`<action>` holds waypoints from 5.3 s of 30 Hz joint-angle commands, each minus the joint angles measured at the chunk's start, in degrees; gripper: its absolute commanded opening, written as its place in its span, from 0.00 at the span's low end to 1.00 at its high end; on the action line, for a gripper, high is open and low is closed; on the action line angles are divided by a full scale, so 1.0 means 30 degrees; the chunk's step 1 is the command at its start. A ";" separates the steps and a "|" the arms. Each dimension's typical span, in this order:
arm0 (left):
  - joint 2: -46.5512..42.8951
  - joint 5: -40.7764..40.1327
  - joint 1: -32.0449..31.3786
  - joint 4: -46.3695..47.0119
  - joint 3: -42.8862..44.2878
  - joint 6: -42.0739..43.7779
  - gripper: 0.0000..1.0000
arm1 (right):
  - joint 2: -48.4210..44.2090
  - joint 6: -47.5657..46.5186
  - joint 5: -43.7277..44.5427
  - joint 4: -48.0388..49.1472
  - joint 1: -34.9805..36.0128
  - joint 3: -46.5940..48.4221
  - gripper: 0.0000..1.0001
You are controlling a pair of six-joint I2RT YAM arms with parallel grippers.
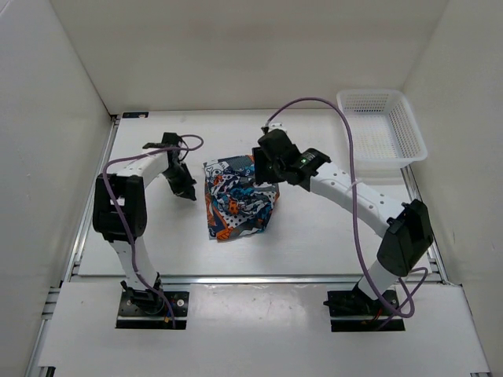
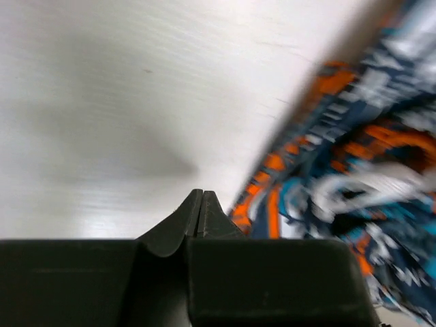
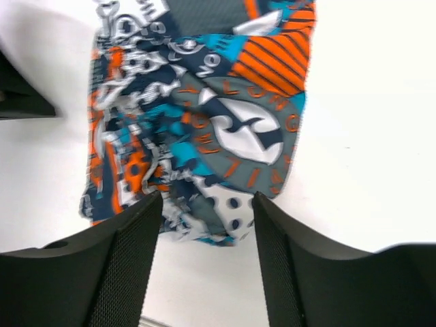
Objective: Fold and stack the shorts
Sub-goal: Fold the shorts
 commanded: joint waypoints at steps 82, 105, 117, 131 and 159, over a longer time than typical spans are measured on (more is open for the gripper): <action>-0.0504 0.1230 -0.3795 -0.2074 0.2491 0.1134 0.10 | -0.5064 0.3145 0.2994 0.0646 0.0668 -0.8148 0.65; -0.1496 0.1640 -0.3620 -0.2833 0.3395 0.1895 0.76 | 0.3837 0.0503 -0.5736 0.4160 -0.0769 -0.7087 0.08; -0.0241 0.1232 -0.3824 -0.2835 0.5301 0.1251 0.49 | 0.0000 0.0329 -0.3746 0.2113 -0.0769 -0.5217 0.27; 0.5589 0.0263 -0.3298 -0.2660 0.7882 0.1190 0.26 | 0.4861 0.0152 -0.4943 0.1906 -0.1150 -0.1729 0.32; 0.1517 0.0030 -0.6548 -0.2103 0.5214 0.0255 0.74 | -0.2109 -0.0024 -0.1224 0.0617 -0.2644 -0.4772 0.68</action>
